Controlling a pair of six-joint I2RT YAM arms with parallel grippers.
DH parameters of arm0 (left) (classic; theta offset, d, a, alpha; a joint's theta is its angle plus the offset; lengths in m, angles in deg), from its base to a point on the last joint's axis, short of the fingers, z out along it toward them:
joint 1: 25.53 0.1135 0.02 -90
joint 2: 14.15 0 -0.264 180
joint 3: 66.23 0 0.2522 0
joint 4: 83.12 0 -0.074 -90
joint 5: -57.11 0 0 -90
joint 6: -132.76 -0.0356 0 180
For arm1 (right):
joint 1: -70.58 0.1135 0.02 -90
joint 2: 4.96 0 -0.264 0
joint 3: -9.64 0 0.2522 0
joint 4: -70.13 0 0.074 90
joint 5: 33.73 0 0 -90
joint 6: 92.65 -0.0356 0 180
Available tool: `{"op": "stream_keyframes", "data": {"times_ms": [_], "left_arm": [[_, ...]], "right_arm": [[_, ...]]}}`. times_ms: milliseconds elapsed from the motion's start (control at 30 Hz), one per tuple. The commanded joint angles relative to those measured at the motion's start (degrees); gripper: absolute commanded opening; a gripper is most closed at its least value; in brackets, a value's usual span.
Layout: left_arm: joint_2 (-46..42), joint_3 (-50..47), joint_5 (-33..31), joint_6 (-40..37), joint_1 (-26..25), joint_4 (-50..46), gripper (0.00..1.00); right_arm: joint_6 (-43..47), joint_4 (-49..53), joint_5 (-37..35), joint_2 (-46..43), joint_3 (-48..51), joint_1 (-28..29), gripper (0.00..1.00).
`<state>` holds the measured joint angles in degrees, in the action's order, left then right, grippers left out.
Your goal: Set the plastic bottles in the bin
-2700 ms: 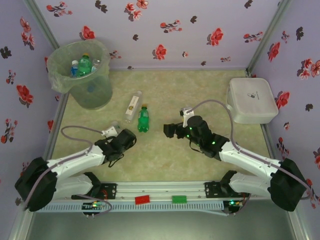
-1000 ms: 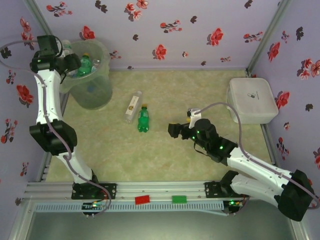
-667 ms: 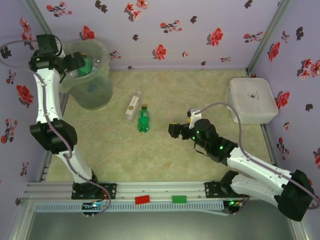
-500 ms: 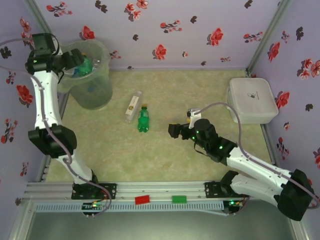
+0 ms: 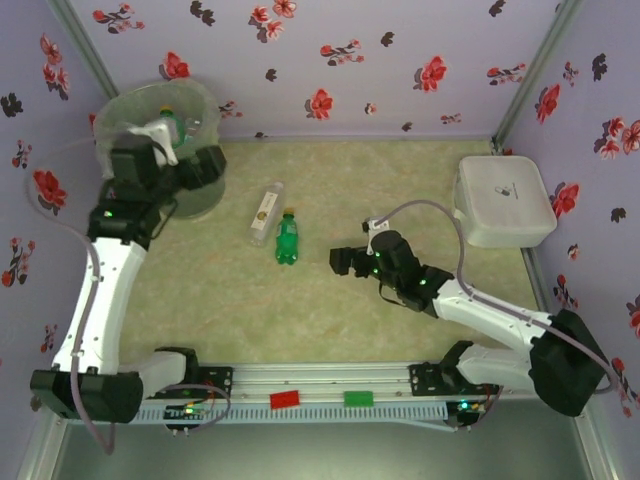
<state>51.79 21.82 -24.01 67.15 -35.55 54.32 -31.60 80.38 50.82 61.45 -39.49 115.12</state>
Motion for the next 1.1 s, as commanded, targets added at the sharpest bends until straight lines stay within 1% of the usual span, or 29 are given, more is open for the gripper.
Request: {"op": "stream_keyframes", "data": {"times_ms": [0,133,267,533,667,867,1067], "left_arm": [[-0.8,-7.6,0.5,5.0,-4.9,5.5,0.97],[-0.1,-13.9,-2.8,6.8,-10.9,7.0,0.94],[3.2,-18.0,-6.8,8.7,-16.7,8.5,0.92],[14.5,-17.0,-14.6,9.5,-26.5,6.1,0.88],[21.6,-13.7,-16.7,8.9,-28.5,4.4,0.86],[31.8,-7.9,-17.5,8.1,-29.2,1.4,0.85],[38.0,-4.5,-17.5,7.9,-29.4,0.8,0.81]], "right_arm": [[-2.6,-0.1,1.8,2.1,-3.3,-1.2,1.00],[-3.8,3.0,3.0,4.5,-5.6,-3.0,1.00],[-6.6,3.2,5.3,4.8,-5.4,-6.2,1.00],[-9.2,3.2,11.8,2.9,-3.6,-12.7,1.00],[-10.0,3.1,12.8,0.9,-2.4,-15.1,1.00],[-10.1,3.6,12.3,-2.9,-0.3,-17.0,1.00],[-9.9,3.7,11.8,-5.0,2.0,-17.8,1.00]]}}
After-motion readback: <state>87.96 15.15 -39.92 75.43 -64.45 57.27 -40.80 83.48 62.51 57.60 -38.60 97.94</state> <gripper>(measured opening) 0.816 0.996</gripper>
